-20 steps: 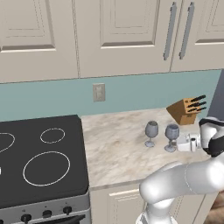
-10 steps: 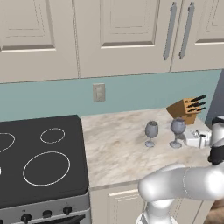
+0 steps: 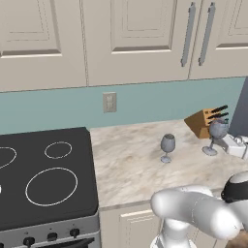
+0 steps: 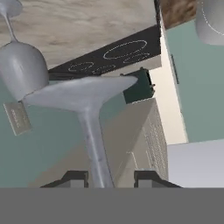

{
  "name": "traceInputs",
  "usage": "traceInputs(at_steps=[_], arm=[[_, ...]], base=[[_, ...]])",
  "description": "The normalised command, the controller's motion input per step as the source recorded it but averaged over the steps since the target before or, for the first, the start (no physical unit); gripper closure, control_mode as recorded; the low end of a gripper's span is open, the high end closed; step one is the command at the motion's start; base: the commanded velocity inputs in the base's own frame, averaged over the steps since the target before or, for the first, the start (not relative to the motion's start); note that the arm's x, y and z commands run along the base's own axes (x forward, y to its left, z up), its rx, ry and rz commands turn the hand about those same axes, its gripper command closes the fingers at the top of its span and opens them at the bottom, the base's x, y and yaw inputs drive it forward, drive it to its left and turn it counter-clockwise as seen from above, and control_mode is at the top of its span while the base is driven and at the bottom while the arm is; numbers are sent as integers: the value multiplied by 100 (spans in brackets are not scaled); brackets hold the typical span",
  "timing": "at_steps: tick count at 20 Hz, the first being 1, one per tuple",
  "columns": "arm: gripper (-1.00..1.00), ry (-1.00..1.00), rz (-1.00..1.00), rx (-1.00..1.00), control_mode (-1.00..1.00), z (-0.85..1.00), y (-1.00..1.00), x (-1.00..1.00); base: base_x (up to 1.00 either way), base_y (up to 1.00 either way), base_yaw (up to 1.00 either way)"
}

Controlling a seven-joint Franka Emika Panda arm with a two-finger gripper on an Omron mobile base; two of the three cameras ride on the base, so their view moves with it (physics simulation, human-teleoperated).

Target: Retrieve the wine glasses from the counter and place one next to each plate.

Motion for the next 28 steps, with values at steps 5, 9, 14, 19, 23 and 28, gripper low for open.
traceInputs(at_steps=[5,9,14,19,23,28], arm=[[100,-11,-17,-4,-100,50,17,-100],[100,-7,-26,-9,-100,37,48,-87],[100,-3,-28,-2,-100,54,37,-49],[100,-4,-14,4,-100,59,10,-39],[100,-8,-4,3,100,22,6,-62],[100,0,0,0,100,0,0,0]], base=[[0,0,0],[0,0,0],[0,0,0],[0,0,0],[-25,-2,-2],[-91,-23,-45]])
